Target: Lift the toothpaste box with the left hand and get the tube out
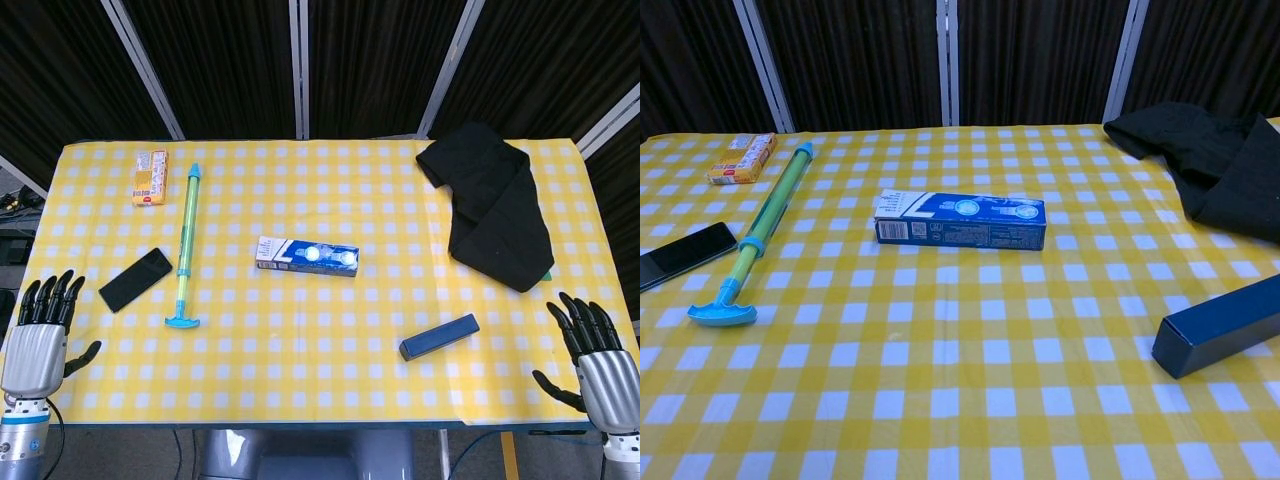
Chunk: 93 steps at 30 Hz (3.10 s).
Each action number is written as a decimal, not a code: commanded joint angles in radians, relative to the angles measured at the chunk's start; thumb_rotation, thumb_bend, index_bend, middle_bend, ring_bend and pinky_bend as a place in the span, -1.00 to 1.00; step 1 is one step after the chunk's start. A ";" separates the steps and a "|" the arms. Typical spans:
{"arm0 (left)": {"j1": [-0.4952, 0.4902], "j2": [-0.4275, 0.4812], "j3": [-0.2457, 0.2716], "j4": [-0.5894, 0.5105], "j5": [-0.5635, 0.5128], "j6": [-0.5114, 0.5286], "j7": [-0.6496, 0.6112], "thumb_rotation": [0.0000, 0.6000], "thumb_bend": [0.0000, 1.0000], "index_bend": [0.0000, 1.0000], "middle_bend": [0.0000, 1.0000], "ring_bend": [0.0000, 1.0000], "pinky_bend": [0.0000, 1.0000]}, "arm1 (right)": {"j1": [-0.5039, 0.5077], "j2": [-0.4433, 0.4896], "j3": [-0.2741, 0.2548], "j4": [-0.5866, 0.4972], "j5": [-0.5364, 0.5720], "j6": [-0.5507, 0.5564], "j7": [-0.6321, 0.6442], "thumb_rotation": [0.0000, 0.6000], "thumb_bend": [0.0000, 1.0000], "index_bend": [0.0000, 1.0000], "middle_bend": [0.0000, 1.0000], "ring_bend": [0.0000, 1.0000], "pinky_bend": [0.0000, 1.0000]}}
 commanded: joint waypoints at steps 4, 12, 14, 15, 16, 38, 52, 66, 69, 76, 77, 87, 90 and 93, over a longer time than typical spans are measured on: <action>-0.011 -0.001 -0.003 -0.010 -0.008 -0.020 0.007 1.00 -0.65 -1.00 -1.00 -1.00 -1.00 | 0.001 0.002 0.004 0.003 0.010 -0.002 0.013 1.00 -0.86 -0.88 -1.00 -1.00 -1.00; -0.137 0.066 -0.084 -0.123 -0.043 -0.170 0.083 1.00 -0.65 -1.00 -1.00 -1.00 -0.99 | 0.002 0.010 0.011 0.002 0.027 -0.004 0.038 1.00 -0.86 -0.88 -1.00 -1.00 -1.00; -0.202 0.093 -0.134 -0.182 -0.091 -0.253 0.119 1.00 -0.65 -1.00 -1.00 -1.00 -0.95 | 0.002 0.014 0.015 0.003 0.036 -0.005 0.051 1.00 -0.86 -0.88 -1.00 -1.00 -1.00; -0.228 0.101 -0.153 -0.204 -0.118 -0.287 0.133 1.00 -0.65 -0.99 -1.00 -1.00 -0.91 | 0.002 0.016 0.016 0.004 0.041 -0.007 0.057 1.00 -0.86 -0.88 -1.00 -1.00 -1.00; -0.246 0.105 -0.167 -0.216 -0.138 -0.309 0.140 1.00 -0.65 -0.98 -1.00 -1.00 -0.89 | 0.002 0.017 0.017 0.005 0.044 -0.008 0.063 1.00 -0.86 -0.88 -1.00 -1.00 -1.00; -0.939 -0.082 -0.343 -0.033 -1.025 -0.680 0.577 1.00 -0.74 -0.74 -0.98 -0.86 -0.70 | 0.024 0.039 0.057 0.082 0.147 -0.072 0.281 1.00 -0.86 -0.86 -1.00 -1.00 -1.00; -1.248 -0.357 -0.290 0.352 -1.346 -0.765 0.674 1.00 -0.97 -0.63 -0.90 -0.77 -0.66 | 0.031 0.045 0.070 0.114 0.182 -0.104 0.357 1.00 -0.86 -0.86 -1.00 -1.00 -1.00; -1.402 -0.536 -0.256 0.584 -1.471 -0.820 0.731 1.00 -0.97 -0.65 -0.88 -0.76 -0.65 | 0.026 0.055 0.081 0.133 0.196 -0.106 0.423 1.00 -0.86 -0.86 -1.00 -1.00 -1.00; -1.419 -0.563 -0.253 0.623 -1.495 -0.830 0.744 1.00 -0.97 -0.67 -0.89 -0.76 -0.65 | 0.026 0.055 0.082 0.136 0.198 -0.108 0.431 1.00 -0.86 -0.86 -1.00 -1.00 -1.00; -1.442 -0.613 -0.247 0.697 -1.524 -0.852 0.767 1.00 -0.97 -0.71 -0.96 -0.82 -0.66 | 0.026 0.056 0.086 0.143 0.205 -0.113 0.448 1.00 -0.86 -0.86 -1.00 -1.00 -1.00; -1.446 -0.625 -0.245 0.713 -1.531 -0.859 0.772 1.00 -0.97 -0.70 -0.96 -0.82 -0.66 | 0.026 0.057 0.087 0.145 0.207 -0.114 0.452 1.00 -0.86 -0.86 -1.00 -1.00 -1.00; -1.467 -0.700 -0.259 0.821 -1.542 -0.900 0.783 1.00 -0.96 -0.64 -0.93 -0.80 -0.66 | 0.023 0.063 0.089 0.147 0.207 -0.114 0.473 1.00 -0.86 -0.86 -1.00 -1.00 -1.00; -1.469 -0.720 -0.263 0.841 -1.519 -0.901 0.773 1.00 -0.93 -0.50 -0.79 -0.68 -0.59 | 0.022 0.063 0.091 0.150 0.208 -0.113 0.482 1.00 -0.86 -0.86 -1.00 -1.00 -1.00; -1.465 -0.733 -0.266 0.846 -1.474 -0.888 0.751 1.00 -0.58 -0.17 -0.51 -0.44 -0.41 | 0.020 0.065 0.093 0.151 0.209 -0.108 0.491 1.00 -0.86 -0.86 -1.00 -1.00 -1.00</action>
